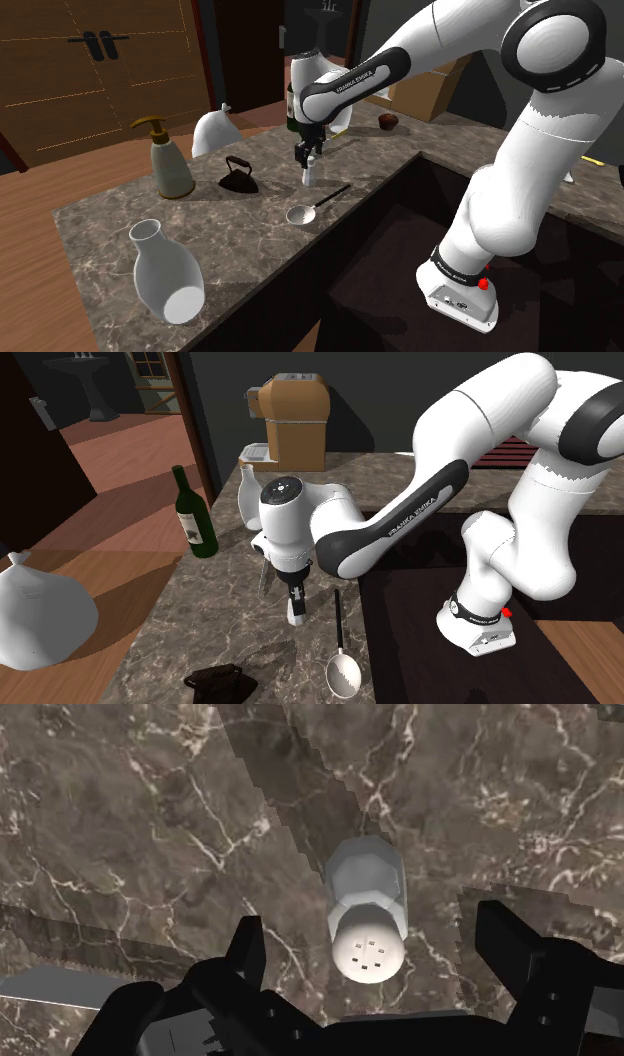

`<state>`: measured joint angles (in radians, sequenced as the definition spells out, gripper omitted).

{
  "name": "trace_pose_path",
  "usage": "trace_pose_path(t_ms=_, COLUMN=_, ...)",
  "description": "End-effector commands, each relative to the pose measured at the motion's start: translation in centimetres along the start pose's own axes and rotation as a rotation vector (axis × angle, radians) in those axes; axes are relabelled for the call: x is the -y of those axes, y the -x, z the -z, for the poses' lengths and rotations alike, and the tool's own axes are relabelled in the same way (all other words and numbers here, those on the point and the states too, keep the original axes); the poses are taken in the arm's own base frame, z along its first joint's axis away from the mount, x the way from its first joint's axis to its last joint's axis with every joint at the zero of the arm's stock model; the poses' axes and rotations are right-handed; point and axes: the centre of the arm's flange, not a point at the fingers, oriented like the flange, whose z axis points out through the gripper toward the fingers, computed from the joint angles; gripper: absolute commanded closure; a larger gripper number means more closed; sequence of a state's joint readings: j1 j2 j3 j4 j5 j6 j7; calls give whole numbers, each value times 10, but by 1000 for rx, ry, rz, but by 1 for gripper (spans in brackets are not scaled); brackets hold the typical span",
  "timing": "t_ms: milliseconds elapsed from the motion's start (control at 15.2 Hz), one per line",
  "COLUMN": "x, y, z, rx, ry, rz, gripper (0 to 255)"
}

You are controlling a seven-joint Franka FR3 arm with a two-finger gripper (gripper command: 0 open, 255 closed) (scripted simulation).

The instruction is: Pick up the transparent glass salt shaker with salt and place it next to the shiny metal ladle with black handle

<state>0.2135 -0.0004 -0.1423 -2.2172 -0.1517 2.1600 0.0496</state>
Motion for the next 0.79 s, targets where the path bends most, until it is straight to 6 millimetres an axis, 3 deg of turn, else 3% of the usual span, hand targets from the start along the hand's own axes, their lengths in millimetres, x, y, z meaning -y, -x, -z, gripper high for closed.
trace_pose_path(t_ms=0, x=0, y=0, z=0, rx=0, ry=0, rz=0, gripper=0)
trace_pose_path(t_ms=264, x=0, y=0, z=50, rx=0, ry=0, rz=0, gripper=0)
trace_pose_path(t_ms=726, x=0, y=0, z=50, rx=0, ry=0, rz=0, gripper=0)
